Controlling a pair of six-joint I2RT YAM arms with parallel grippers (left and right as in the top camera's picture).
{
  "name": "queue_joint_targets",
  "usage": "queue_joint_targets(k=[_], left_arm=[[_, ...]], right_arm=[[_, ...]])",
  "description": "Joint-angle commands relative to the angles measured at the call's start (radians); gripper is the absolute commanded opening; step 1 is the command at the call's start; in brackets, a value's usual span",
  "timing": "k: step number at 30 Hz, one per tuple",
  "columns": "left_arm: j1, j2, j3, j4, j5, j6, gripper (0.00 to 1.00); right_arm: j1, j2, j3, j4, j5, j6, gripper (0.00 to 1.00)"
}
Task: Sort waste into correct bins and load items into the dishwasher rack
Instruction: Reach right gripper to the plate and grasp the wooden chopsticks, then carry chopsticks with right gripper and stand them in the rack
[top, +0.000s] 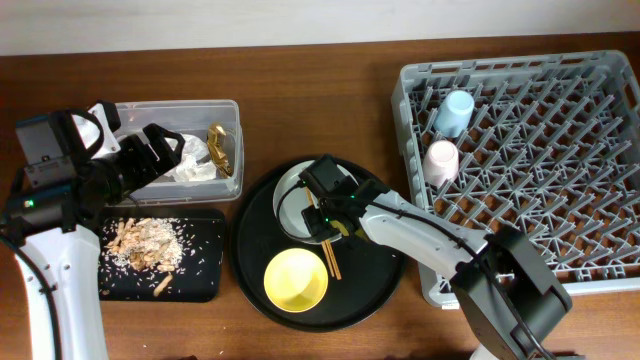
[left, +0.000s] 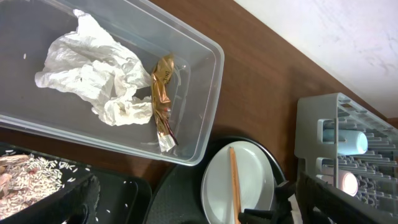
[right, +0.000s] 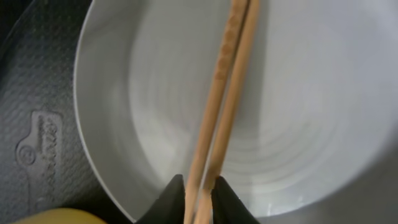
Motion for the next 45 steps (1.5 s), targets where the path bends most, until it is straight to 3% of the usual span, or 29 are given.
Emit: queue_joint_targets(k=[1,30,32,36,41,45], left_arm=[[0.004,-0.008,0.016,-0.001,0.004,-0.003,0.99],[0.003,-0.008,0.016,-0.001,0.004,-0.003,0.99],[0.004,-0.008,0.016,-0.001,0.004,-0.003,0.99],[0.004,-0.008,0.016,-0.001,0.004,-0.003,0.99],[0.004,-0.008,0.016,-0.001,0.004,-0.003,0.99],[0.004,-0.008,0.016,-0.001,0.003,-0.003,0.99]], right_arm=[[0.004,0.013,-0.011,0.008,0.070,0.006,0.21],[0.005,0.023,-0.051,-0.007,0.063,0.040,0.21],[0.004,0.023,-0.050,0.002,0.063,0.040,0.11],[0.003,0.022,-0.034,0.005,0.063,0.040,0.04],[-0.007,-0.006,0.047,-0.042,0.065,0.039,0.04],[-0.072,-0.072,0.184,-0.177,0.095,0.008,0.04]])
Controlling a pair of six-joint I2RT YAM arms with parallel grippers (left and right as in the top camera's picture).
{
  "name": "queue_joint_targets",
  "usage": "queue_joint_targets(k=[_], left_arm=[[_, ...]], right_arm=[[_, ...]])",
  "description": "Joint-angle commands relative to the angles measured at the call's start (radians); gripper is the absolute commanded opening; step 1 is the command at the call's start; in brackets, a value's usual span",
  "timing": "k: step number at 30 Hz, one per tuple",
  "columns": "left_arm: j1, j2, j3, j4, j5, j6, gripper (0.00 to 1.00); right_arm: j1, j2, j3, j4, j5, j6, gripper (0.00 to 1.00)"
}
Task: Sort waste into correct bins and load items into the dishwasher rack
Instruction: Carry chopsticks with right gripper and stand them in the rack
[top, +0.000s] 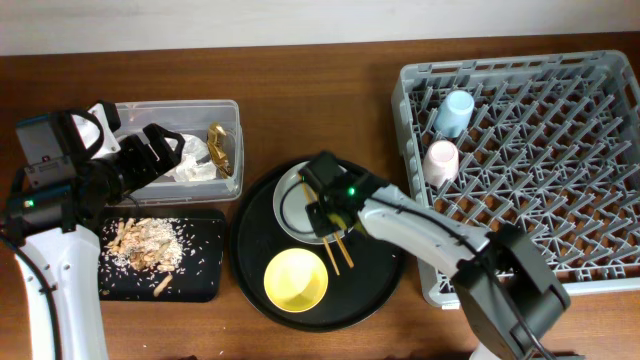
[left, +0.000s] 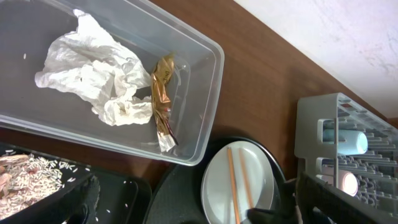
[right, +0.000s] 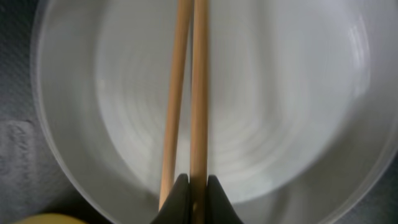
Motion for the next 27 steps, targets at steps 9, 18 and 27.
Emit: queue_joint_targets(k=[9,18,27], left_arm=[[0.004,-0.008,0.016,-0.001,0.004,-0.003,0.99],[0.004,-0.008,0.016,-0.001,0.004,-0.003,0.99],[0.004,-0.008,0.016,-0.001,0.004,-0.003,0.99]], right_arm=[[-0.430,-0.229,0.296,-0.525,0.050,-0.346,0.04],[-0.764,-0.189,0.263,-0.563,0.031,-0.428,0.04],[-0.840,-0.089,0.262,-0.521,0.031,-0.459,0.04]])
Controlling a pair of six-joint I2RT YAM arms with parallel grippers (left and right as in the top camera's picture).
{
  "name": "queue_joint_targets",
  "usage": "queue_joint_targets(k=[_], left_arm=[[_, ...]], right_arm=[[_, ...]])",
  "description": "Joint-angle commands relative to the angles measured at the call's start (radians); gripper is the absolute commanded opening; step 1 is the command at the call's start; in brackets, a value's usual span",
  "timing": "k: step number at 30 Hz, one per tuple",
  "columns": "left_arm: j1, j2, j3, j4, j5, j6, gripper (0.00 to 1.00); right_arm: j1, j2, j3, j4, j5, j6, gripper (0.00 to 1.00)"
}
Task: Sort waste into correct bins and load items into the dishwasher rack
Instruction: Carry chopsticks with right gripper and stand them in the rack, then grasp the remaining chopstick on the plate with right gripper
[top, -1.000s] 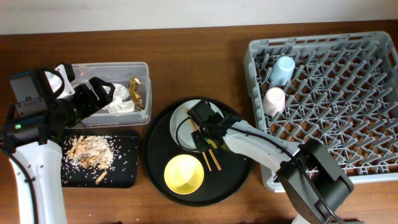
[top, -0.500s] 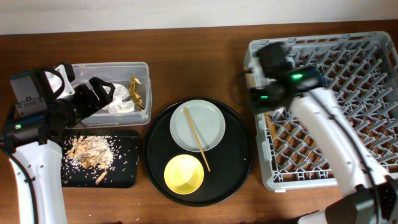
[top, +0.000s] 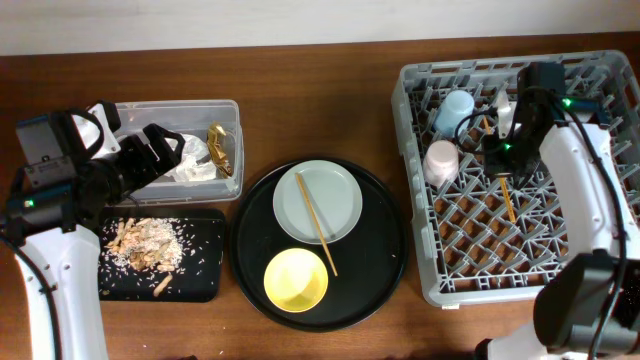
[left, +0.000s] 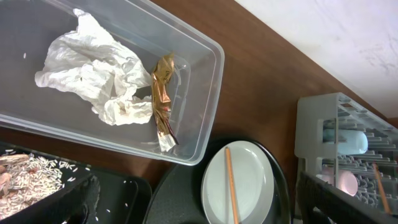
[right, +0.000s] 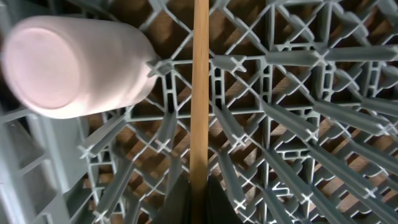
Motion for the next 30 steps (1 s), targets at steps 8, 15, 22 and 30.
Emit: queue_joint_targets(k=[8,15,22,30], left_arm=[[0.004,-0.008,0.016,0.001,0.004,-0.003,0.99],[0.004,-0.008,0.016,0.001,0.004,-0.003,0.99],[0.004,-0.008,0.016,0.001,0.004,-0.003,0.99],[0.004,-0.008,0.016,0.001,0.004,-0.003,0.99]], right_arm=[[-0.008,0.046,-0.010,0.035,-0.003,-0.013,0.45],[-0.006,0.046,-0.010,-0.007,-0.434,0.097,0.99],[0.080,0.046,-0.010,-0.063,-0.787,0.097,0.50],[0.454,0.046,-0.010,0.032,-0.667,0.178,0.18]])
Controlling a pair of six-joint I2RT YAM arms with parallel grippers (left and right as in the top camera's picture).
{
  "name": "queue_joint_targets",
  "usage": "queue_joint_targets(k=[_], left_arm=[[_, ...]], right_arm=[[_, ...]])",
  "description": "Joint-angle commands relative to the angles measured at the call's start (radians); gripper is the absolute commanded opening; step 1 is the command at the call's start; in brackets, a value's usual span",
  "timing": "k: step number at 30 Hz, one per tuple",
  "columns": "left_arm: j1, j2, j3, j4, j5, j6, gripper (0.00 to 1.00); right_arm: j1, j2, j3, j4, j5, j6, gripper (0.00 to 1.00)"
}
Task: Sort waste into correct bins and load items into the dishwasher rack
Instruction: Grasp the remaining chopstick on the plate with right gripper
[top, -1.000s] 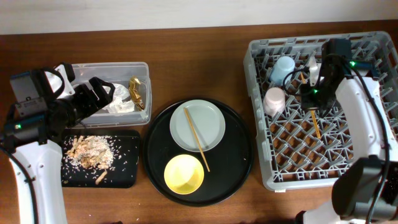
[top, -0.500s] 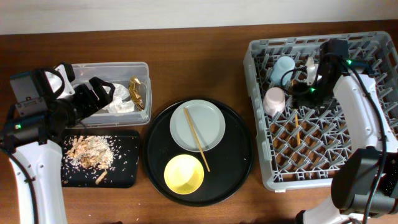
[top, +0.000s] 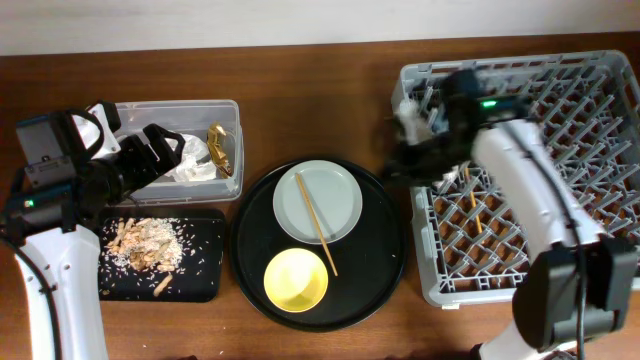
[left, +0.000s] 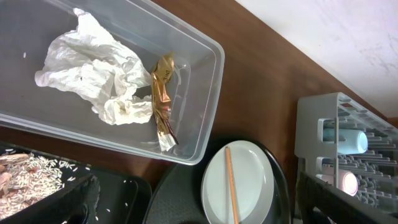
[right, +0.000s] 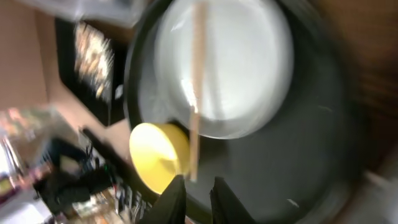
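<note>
One wooden chopstick (top: 318, 222) lies across the white plate (top: 340, 195) on the round black tray (top: 380, 270), beside a yellow bowl (top: 295, 278). Another chopstick (top: 470, 202) lies in the grey dishwasher rack (top: 580, 160). My right gripper (top: 408, 158) is blurred at the rack's left edge; in its wrist view the right gripper (right: 196, 182) is open and empty, facing the plate (right: 242, 68) and bowl (right: 158, 155). My left gripper (top: 150, 150) hangs open over the clear bin (top: 232, 110).
The clear bin holds a crumpled white napkin (left: 93, 74) and a gold wrapper (left: 163, 99). A black tray (top: 205, 285) with rice and food scraps lies at front left. A blue cup (left: 348, 142) and a pink cup (left: 348, 182) stand in the rack's left side.
My right gripper held a chopstick over the rack beside the pink cup. Now that chopstick lies in the rack, and the gripper is open at the rack's left edge. The left arm is unchanged.
My right gripper was at two chopsticks on the white plate. Then it was shut on one of them over the plate. After that it held that chopstick above the rack while the other stayed on the plate. Now the carried chopstick rests in the rack.
</note>
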Motion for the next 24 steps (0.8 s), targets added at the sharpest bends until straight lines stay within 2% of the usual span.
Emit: queue_joint_targets(k=[1,6,9,16,20,24], left_arm=[[0.004,-0.008,0.016,0.002,0.004,-0.003,0.99],[0.004,-0.008,0.016,0.002,0.004,-0.003,0.99],[0.004,-0.008,0.016,0.002,0.004,-0.003,0.99],[0.004,-0.008,0.016,0.002,0.004,-0.003,0.99],[0.004,-0.008,0.016,0.002,0.004,-0.003,0.99],[0.004,-0.008,0.016,0.002,0.004,-0.003,0.99]], right_arm=[[0.163,0.003,-0.007,0.058,0.122,0.108,0.18],[0.397,0.003,-0.007,0.142,0.549,0.336,0.20],[0.480,0.004,-0.007,0.158,0.680,0.396,0.22],[0.566,0.006,-0.076,0.293,0.716,0.420,0.23],[0.564,0.012,-0.154,0.387,0.718,0.420,0.33],[0.565,0.029,-0.221,0.460,0.716,0.420,0.34]])
